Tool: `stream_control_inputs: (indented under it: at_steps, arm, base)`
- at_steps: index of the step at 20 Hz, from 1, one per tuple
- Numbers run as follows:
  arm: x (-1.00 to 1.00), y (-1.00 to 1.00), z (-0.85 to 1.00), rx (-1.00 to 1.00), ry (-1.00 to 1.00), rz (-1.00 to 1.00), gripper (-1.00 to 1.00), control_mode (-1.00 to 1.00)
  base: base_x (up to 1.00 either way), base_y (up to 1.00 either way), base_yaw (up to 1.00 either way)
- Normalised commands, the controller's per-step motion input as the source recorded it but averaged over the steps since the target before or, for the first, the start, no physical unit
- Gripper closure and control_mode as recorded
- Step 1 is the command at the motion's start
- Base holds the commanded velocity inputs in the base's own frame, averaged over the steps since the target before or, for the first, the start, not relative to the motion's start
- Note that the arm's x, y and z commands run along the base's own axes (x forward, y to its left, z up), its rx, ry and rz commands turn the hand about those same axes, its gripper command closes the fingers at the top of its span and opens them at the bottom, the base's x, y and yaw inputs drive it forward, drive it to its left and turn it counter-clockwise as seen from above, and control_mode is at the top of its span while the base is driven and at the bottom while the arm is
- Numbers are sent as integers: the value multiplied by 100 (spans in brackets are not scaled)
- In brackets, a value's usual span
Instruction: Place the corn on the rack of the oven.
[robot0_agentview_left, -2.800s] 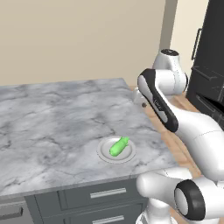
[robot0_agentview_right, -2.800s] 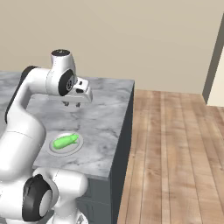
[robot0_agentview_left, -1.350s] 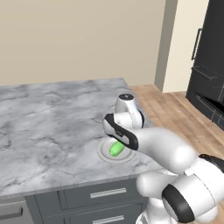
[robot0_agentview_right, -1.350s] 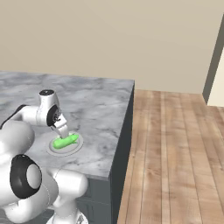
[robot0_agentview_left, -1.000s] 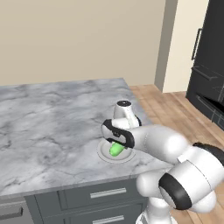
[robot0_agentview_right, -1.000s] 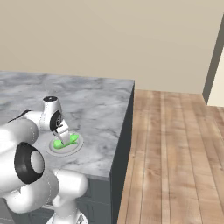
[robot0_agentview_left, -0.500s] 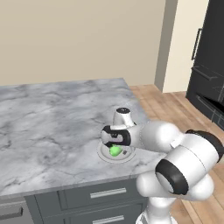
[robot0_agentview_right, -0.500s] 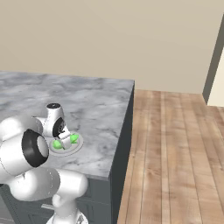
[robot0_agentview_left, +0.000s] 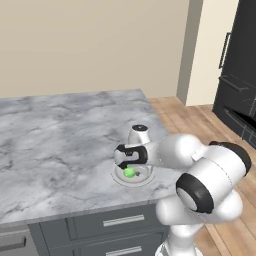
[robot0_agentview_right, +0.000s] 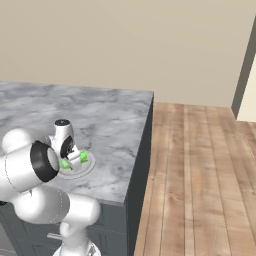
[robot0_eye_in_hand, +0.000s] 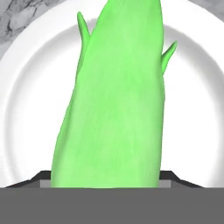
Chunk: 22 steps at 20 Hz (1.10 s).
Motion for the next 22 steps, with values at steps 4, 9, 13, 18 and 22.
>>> stream_control_inputs:
  at_steps: [4,9,13,18,22]
  arm:
    - [-29,-41,37,-1,-7,2,100,-100]
    - [-97,-74,100,-3,-21,7,100,-100]
    - [-100,-91,100,1,0,2,100,-100]
    - [-100,-86,100,0,-5,13,100,-100]
    - [-51,-21,32,-5,-6,20,100,-100]
  base:
    - [0,0,0]
    - [0,0,0]
    - [0,0,0]
    - [0,0,0]
    - [0,0,0]
